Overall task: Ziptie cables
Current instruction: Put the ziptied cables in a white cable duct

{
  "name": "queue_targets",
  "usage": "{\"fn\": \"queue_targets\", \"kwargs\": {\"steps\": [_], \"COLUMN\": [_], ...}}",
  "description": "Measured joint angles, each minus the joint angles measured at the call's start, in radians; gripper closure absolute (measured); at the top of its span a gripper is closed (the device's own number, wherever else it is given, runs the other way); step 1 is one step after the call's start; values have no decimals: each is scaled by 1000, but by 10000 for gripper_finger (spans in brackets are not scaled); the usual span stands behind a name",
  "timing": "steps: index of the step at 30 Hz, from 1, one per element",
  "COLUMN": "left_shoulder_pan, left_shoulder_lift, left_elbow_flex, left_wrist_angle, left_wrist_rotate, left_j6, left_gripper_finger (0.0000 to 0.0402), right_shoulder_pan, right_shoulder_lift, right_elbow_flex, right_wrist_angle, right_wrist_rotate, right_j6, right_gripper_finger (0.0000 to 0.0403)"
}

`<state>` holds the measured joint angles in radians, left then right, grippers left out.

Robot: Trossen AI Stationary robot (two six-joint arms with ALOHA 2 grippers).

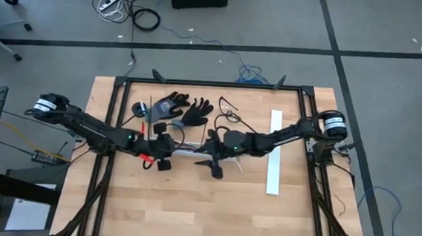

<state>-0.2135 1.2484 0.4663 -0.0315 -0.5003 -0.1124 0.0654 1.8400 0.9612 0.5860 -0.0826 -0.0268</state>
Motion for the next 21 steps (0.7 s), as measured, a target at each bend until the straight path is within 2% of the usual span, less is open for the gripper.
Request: {"fn": "queue_targets", "kwargs": {"steps": [6, 10, 13, 16, 21], "left_shoulder_pan": [19, 30, 38, 77, 173], "left_shoulder_lift": [0, 0, -9, -14, 0], "left_elbow_flex": [0, 0, 0, 1, 1], "left_wrist_angle": [1, 68, 129, 190, 253], "left_wrist_rotate": [35, 35, 40, 111, 230], "left_j6": [46, 125, 192, 241, 289], "left_gripper_finger": [321, 321, 319, 316, 316], "right_shoulder_pan": [-2, -2, 7, 33, 59], "right_shoulder_lift": [-5, -6, -24, -61, -79], "right_elbow_flex": [2, 2, 1, 3, 1], "right_wrist_angle": [-17, -96, -122, -184, -321], "right_wrist_rotate": [22, 86, 42, 23, 78], "right_j6": [-9, -6, 43, 85, 120], "right_gripper_finger": [202, 206, 206, 206, 210]}}
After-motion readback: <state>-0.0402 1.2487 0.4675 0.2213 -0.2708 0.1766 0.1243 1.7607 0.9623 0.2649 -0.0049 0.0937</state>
